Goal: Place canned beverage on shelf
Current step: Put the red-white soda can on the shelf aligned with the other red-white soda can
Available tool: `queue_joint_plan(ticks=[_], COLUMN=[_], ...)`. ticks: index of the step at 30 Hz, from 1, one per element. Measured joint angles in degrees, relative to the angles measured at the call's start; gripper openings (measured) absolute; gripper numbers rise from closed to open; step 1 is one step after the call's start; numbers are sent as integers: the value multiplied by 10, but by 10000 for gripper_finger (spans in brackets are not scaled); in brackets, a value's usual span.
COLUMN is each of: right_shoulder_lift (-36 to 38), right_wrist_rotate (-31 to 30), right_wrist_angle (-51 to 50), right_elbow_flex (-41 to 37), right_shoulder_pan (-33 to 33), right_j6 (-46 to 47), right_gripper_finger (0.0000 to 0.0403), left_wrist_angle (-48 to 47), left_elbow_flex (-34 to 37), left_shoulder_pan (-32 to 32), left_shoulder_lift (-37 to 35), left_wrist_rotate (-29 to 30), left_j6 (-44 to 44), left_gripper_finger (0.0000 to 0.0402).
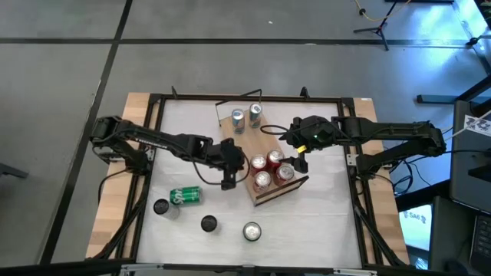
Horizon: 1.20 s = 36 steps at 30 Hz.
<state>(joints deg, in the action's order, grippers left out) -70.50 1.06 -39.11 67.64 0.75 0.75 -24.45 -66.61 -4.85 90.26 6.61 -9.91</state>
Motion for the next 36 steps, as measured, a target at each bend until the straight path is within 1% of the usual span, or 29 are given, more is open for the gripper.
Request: queue_joint_plan(ticks=[2, 6, 11, 16, 18, 23, 25, 36], right_shoulder_lift=[0, 0, 0, 0, 0, 0, 0, 0], right_wrist_rotate=[0, 0, 0, 0, 0, 0, 0, 0], right_wrist_angle=[0, 0, 0, 0, 0, 0, 0, 0], right_elbow_flex=[0, 0, 0, 0, 0, 0, 0, 0], right_shoulder_pan=[0, 0, 0, 0, 0, 0, 0, 0], right_j6=[0, 0, 0, 0, 0, 0, 0, 0], right_gripper_finger=[379, 379, 379, 379, 379, 379, 379, 379], left_wrist_angle=[1, 18, 42, 72, 97, 107, 126, 155], left_elbow_flex=[0, 0, 0, 0, 0, 0, 0, 0], left_shoulder_pan=[-15, -48, -81, -102, -105, -107, -104, -86], left_shoulder_lift=[0, 5, 10, 28, 38, 55, 62, 70], left_wrist_rotate=[-16, -13, 26, 47, 49, 54, 57, 59], left_j6=[0, -10, -34, -36, -36, -36, -36, -33], left_gripper_finger=[9, 9, 9, 9, 9, 9, 9, 9])
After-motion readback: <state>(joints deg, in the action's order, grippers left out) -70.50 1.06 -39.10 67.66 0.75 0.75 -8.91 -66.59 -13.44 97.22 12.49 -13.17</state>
